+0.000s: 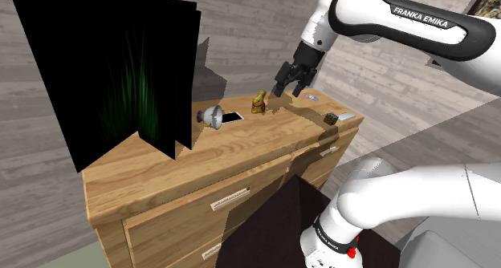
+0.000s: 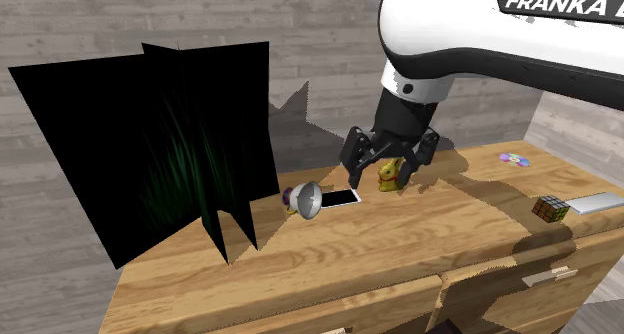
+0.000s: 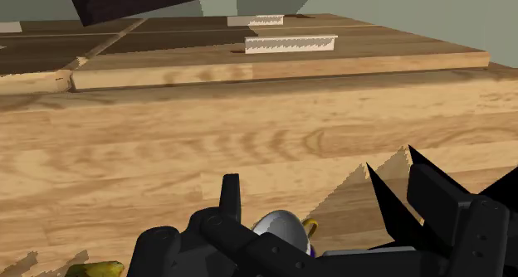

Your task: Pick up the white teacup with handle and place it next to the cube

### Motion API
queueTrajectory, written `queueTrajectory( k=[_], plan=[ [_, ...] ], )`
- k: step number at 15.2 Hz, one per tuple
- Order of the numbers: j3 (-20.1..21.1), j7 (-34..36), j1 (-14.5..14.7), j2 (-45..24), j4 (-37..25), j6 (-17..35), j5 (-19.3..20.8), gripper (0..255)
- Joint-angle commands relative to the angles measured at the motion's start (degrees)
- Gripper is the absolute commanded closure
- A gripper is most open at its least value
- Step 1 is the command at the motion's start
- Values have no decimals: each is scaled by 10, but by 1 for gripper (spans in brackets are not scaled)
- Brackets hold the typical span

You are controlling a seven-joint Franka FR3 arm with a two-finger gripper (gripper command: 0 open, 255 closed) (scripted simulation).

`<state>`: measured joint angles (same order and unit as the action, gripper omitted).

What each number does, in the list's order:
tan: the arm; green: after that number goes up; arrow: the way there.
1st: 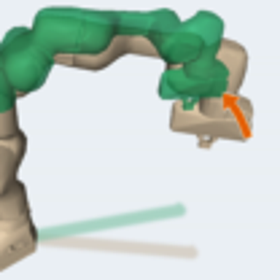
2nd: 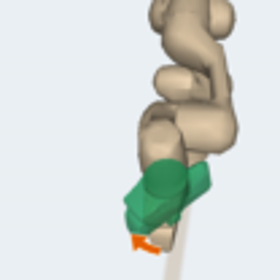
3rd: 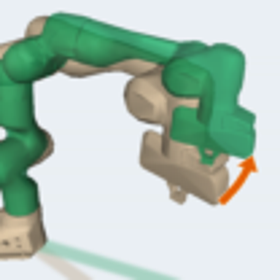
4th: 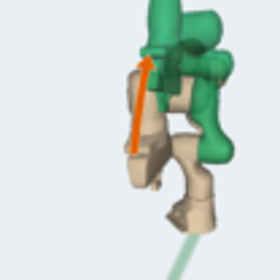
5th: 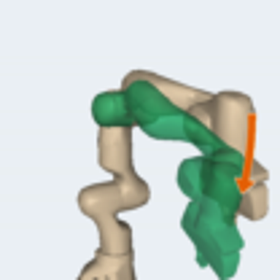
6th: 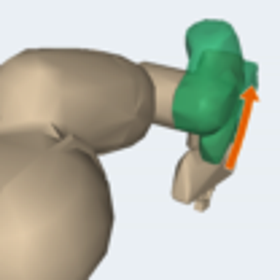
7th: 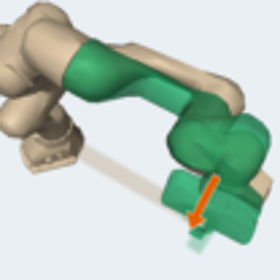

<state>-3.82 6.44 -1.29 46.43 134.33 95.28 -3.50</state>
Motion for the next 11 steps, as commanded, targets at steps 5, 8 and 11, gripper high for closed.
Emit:
queueTrajectory(
  k=[5, 8, 11],
  plan=[
    [2, -14, 7, -75, -6, 66, 5, 0],
    [4, -24, 12, -135, -18, 112, 9, 0],
    [5, -33, 17, -197, -37, 153, 12, 0]
  ],
)
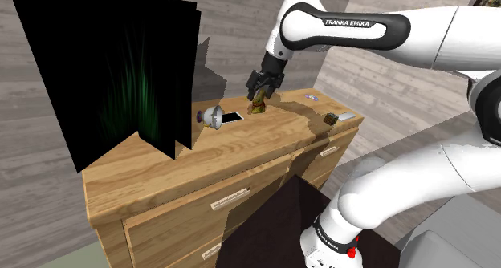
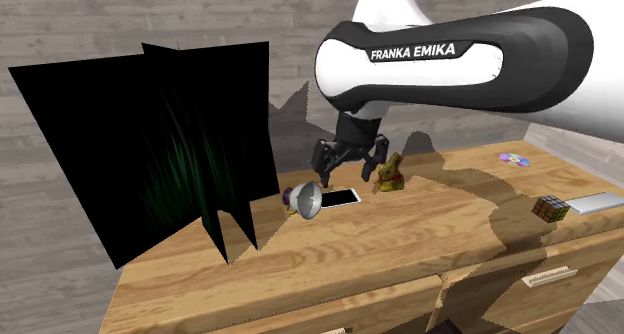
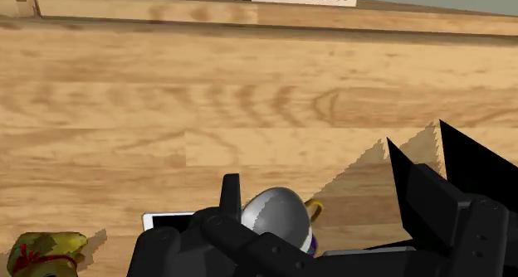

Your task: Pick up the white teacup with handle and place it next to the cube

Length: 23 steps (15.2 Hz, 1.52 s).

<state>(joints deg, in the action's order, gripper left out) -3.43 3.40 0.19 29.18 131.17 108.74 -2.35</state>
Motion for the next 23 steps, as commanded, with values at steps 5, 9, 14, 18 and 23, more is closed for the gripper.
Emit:
queueTrajectory(
  k=[5, 9, 14, 18, 23],
  plan=[
    [4, -16, 8, -132, -53, 76, 7, 0],
    [8, -24, 12, -220, -104, 111, 13, 0],
    [12, -33, 16, -331, -184, 140, 23, 0],
    [14, -38, 20, -421, -262, 150, 33, 0],
    [17, -44, 24, -538, -381, 146, 46, 0]
  ],
)
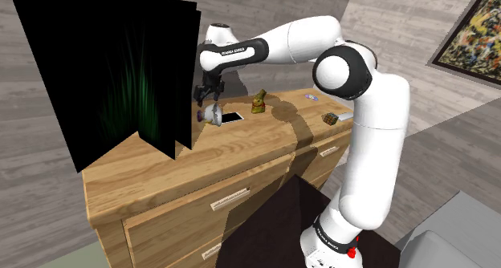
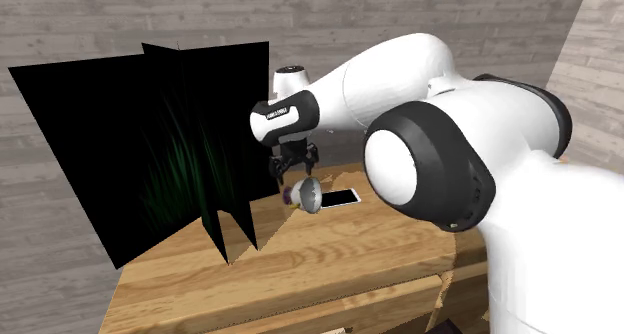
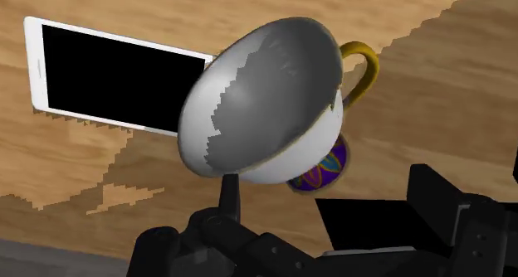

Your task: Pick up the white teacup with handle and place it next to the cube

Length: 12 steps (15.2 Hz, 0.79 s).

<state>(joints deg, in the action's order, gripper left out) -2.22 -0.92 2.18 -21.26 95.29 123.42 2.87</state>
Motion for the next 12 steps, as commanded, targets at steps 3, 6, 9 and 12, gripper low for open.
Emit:
queueTrajectory(
  k=[3, 6, 9, 12],
  plan=[
    [16, 0, -2, -90, -86, -10, 5, 0],
    [68, 18, -44, -103, -82, 5, 39, 0],
    [129, 42, -94, -119, -79, 17, 82, 0],
    [135, 45, -99, -126, -77, 25, 88, 0]
  ],
)
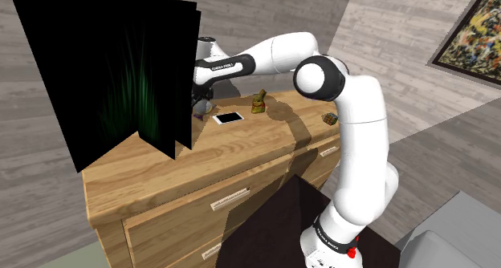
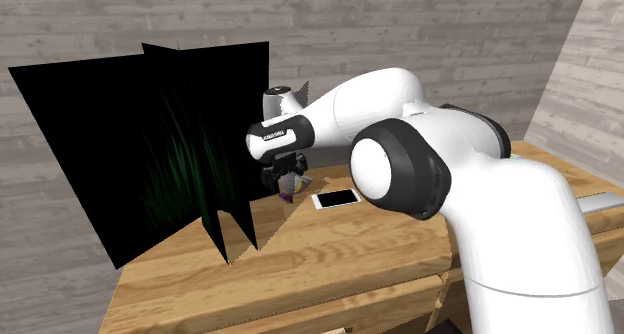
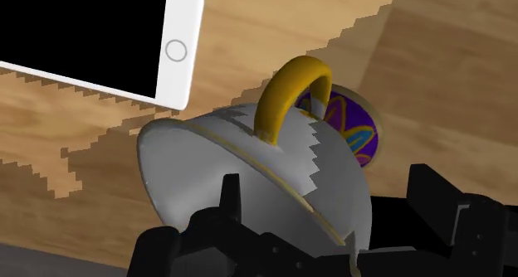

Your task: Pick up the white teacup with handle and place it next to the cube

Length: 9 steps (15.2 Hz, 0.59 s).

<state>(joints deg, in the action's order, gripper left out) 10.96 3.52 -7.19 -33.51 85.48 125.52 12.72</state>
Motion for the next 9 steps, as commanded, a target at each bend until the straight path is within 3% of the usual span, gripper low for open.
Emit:
queueTrajectory(
  k=[1, 6, 7, 9],
  plan=[
    [3, 1, -6, -4, 21, 4, -11, 0],
    [3, 1, -6, -4, 21, 4, -10, 0],
    [3, 0, -6, -8, 15, 2, -10, 255],
    [4, 1, -5, -5, 10, -5, -11, 255]
  ],
)
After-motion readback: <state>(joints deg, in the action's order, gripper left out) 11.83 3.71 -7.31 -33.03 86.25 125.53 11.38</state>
